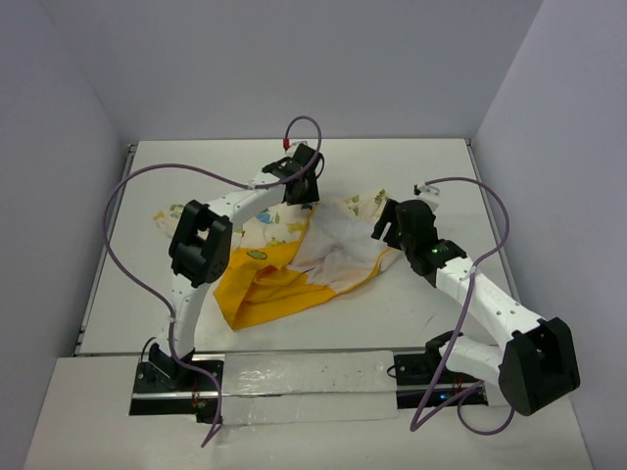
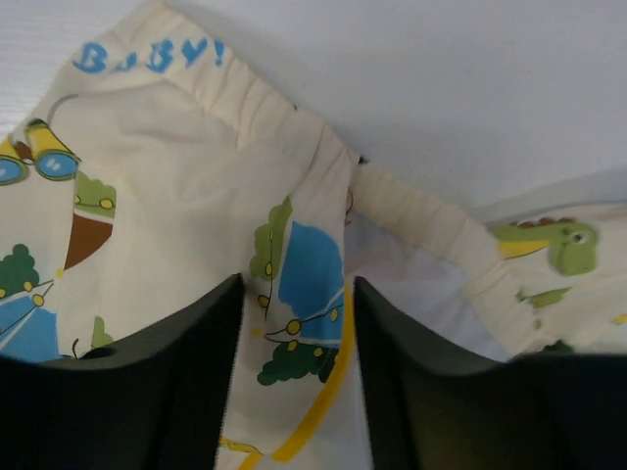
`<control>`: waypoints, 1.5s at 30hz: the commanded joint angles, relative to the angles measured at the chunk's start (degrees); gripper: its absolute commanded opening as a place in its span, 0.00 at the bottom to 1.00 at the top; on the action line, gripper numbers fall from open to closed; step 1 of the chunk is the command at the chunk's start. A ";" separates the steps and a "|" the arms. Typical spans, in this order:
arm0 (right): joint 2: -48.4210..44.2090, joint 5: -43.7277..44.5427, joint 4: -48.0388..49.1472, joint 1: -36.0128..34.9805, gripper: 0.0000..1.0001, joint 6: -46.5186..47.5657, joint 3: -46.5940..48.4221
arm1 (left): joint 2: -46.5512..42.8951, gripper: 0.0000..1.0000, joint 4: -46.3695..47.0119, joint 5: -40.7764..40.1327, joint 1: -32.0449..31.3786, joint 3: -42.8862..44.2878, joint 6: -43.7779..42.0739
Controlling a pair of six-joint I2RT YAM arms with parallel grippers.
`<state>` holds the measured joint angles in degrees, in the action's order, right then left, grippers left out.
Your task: Zip up the jacket
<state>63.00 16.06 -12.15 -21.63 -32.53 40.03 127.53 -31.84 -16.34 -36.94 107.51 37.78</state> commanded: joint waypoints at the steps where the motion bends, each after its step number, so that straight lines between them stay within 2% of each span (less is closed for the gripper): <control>1: -0.86 1.68 0.81 0.54 0.80 -0.42 -0.46 | 0.15 0.36 -3.56 -3.08 -0.51 2.33 -0.68; 2: -0.70 1.45 0.73 0.54 0.80 -0.42 -0.15 | -0.47 0.12 -3.25 -3.16 -0.51 1.78 -0.45; 3: -0.53 1.28 0.73 0.54 0.80 -0.35 0.03 | -1.23 0.02 -3.46 -3.48 -0.51 1.66 -0.19; 4: -0.43 1.26 0.65 0.54 0.80 -0.26 0.21 | -2.02 0.00 -3.96 -3.83 -0.58 1.65 0.15; 6: -0.42 1.32 0.55 0.54 0.80 -0.19 0.64 | -5.43 0.00 -4.03 -4.13 -0.51 0.27 0.45; 9: -0.39 0.85 0.81 0.54 0.80 -0.08 0.63 | -12.24 0.00 -0.92 -2.42 -0.42 -6.31 0.23; 15: 1.55 -1.29 2.57 0.54 0.80 -0.25 0.05 | -25.85 0.00 5.48 4.14 0.24 -18.55 -0.52; 20: 2.91 -3.46 3.18 0.45 0.80 0.01 1.58 | -36.65 0.00 17.50 17.97 2.50 -33.05 0.04; 21: 2.84 -3.71 3.19 0.45 0.80 0.09 1.63 | -38.84 0.00 18.04 20.28 2.57 -33.59 0.10; 25: 1.93 -6.79 5.03 0.19 0.80 1.06 1.67 | -47.26 0.00 32.83 31.25 4.03 -47.13 6.66; 28: 0.27 -15.02 10.72 0.04 0.80 2.59 0.05 | -45.94 0.00 47.89 43.07 4.23 -55.11 14.03; 29: -0.30 -18.40 12.82 0.01 0.80 3.19 -0.58 | -45.18 0.00 50.06 46.15 4.29 -57.08 16.16; 31: -1.02 -25.48 17.01 -0.07 0.80 4.87 -1.33 | -42.55 0.00 58.29 49.80 4.24 -59.53 19.50; 33: -0.53 -33.13 19.53 -0.16 0.80 5.95 -1.19 | -42.02 0.00 62.04 50.68 4.24 -61.29 21.23; 38: 4.25 -38.89 25.72 -0.52 0.87 5.28 1.28 | -43.33 0.00 61.69 51.00 4.18 -60.02 20.05; 45: 12.66 -47.24 36.70 -0.55 0.87 -0.86 2.30 | -44.47 0.00 58.08 50.92 4.20 -58.22 19.06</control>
<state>72.89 -23.79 14.57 -21.87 -30.14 39.87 85.57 22.99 31.93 -32.62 46.34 56.71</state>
